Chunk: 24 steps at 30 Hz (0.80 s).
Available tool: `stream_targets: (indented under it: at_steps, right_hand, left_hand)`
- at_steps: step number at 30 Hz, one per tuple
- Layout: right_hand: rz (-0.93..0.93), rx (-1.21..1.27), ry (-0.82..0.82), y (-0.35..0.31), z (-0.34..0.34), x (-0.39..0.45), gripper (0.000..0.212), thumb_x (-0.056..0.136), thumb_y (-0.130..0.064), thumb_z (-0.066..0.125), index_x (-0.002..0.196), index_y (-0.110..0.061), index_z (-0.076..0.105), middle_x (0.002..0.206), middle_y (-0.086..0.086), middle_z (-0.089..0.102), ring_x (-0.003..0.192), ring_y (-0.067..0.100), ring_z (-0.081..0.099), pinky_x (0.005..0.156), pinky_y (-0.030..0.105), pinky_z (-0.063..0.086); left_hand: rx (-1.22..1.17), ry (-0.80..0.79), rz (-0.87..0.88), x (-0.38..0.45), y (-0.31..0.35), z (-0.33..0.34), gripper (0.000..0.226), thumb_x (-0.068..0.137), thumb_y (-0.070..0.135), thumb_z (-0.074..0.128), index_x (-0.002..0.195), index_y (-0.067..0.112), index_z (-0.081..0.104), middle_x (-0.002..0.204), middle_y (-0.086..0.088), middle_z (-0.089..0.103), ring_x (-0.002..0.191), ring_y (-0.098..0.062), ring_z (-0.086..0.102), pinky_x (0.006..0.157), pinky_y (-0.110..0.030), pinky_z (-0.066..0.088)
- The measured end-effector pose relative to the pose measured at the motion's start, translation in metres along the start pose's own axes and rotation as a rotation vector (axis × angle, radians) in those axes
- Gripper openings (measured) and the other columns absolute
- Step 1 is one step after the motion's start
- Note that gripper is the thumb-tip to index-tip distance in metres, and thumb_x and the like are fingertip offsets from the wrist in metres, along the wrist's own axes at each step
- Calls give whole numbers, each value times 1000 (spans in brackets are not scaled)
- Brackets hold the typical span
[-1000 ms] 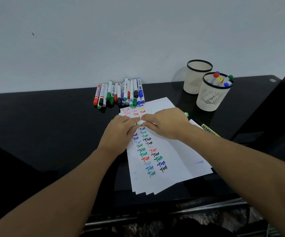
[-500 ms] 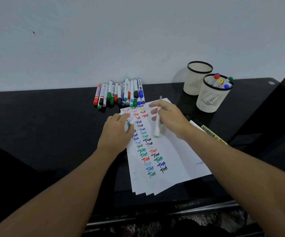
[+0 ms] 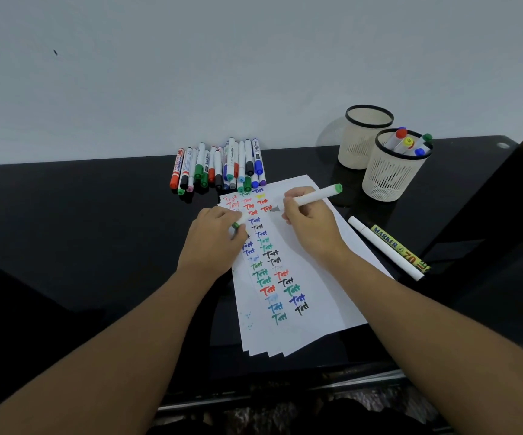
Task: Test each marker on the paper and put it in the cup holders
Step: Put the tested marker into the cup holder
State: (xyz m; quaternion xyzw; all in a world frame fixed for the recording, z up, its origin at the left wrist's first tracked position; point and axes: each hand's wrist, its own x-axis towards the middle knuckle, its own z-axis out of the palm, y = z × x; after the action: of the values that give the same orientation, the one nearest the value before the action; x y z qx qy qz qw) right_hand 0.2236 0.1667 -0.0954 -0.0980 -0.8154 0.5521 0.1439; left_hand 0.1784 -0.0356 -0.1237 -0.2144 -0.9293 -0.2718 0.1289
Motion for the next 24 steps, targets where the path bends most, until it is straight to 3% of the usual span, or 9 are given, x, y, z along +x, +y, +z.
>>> stream_targets:
  at_steps: [2, 5, 12, 24]
  right_hand:
    - [-15, 1, 3, 3, 0, 0, 7, 101, -31, 62, 104, -27, 66, 92, -6, 70, 90, 15, 68, 90, 43, 58]
    - [-10, 12, -2, 3, 3, -2, 11, 97, -34, 70, 103, -26, 66, 91, -4, 71, 87, 17, 67, 84, 42, 59]
    - [-8, -94, -68, 4, 5, 3, 13, 105, -36, 58, 104, -24, 62, 89, -9, 71, 90, 11, 67, 92, 37, 56]
    - [-27, -155, -105, 6, 9, 6, 8, 104, -37, 59, 106, -29, 61, 92, -8, 69, 91, 13, 66, 92, 43, 56]
  left_hand:
    - [6, 3, -3, 0, 0, 0, 38, 97, 32, 60, 132, 16, 66, 127, 0, 65, 118, -19, 51, 100, -44, 47]
    - [16, 0, -6, 0, 0, 0, 39, 98, 33, 60, 132, 16, 66, 127, 0, 65, 119, -19, 51, 100, -44, 47]
    - [29, -7, 1, 1, -1, 0, 40, 98, 33, 59, 133, 16, 65, 128, 0, 65, 119, -19, 51, 100, -45, 47]
    - [18, -3, -1, 1, -1, 1, 38, 98, 32, 60, 131, 15, 66, 126, 0, 65, 118, -20, 51, 98, -45, 48]
